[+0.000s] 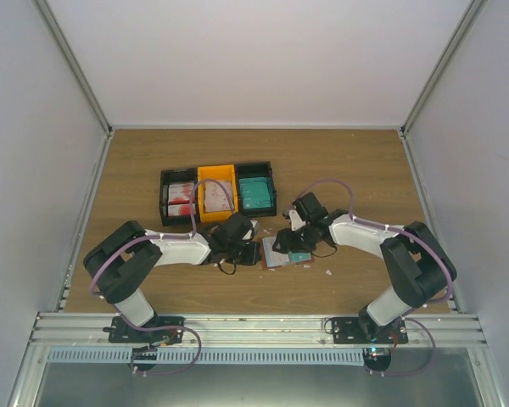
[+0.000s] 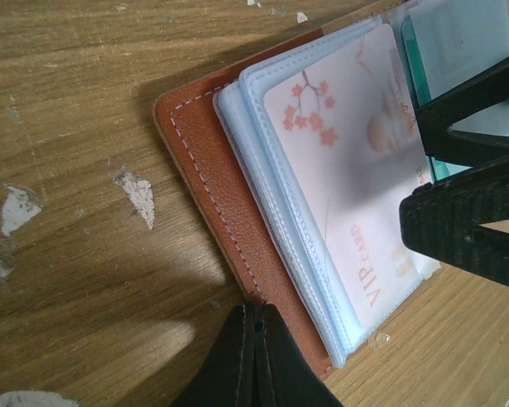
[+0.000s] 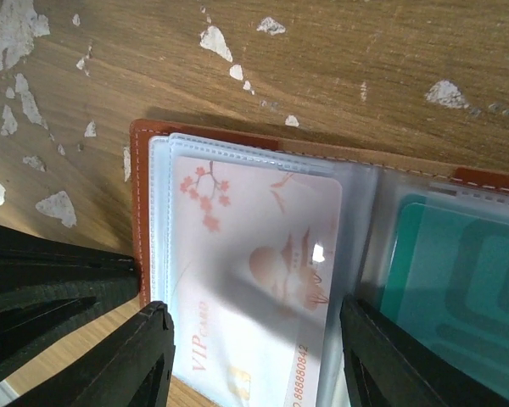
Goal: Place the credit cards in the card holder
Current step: Insert the credit card into the card holder.
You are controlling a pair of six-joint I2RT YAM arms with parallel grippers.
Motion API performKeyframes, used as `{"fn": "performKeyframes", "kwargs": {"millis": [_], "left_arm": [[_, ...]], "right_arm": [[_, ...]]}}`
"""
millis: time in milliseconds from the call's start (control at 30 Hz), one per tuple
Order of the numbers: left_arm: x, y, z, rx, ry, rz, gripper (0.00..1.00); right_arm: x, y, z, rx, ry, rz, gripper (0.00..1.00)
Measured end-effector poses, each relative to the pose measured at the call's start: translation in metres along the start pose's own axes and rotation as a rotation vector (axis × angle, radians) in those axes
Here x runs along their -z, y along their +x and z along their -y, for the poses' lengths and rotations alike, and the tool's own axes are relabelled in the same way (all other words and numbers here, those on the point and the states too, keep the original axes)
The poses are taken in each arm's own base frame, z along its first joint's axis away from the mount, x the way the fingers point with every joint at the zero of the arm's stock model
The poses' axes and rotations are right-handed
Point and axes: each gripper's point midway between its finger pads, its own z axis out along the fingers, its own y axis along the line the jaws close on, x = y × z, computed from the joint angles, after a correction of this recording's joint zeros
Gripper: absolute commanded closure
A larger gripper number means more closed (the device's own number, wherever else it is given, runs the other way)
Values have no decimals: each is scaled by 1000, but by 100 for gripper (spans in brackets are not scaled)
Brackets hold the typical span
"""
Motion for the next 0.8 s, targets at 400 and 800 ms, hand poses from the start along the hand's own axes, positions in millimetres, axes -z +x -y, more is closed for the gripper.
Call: {"fn": "performKeyframes", "kwargs": {"millis": [400, 800], "left_arm": [[0, 0, 2, -29, 2, -13, 100], [2, -2, -2, -49, -39, -19, 100]], "right_arm": [[-3, 1, -12, 64, 29, -6, 50], [-1, -2, -10, 107, 130, 0, 43]]}}
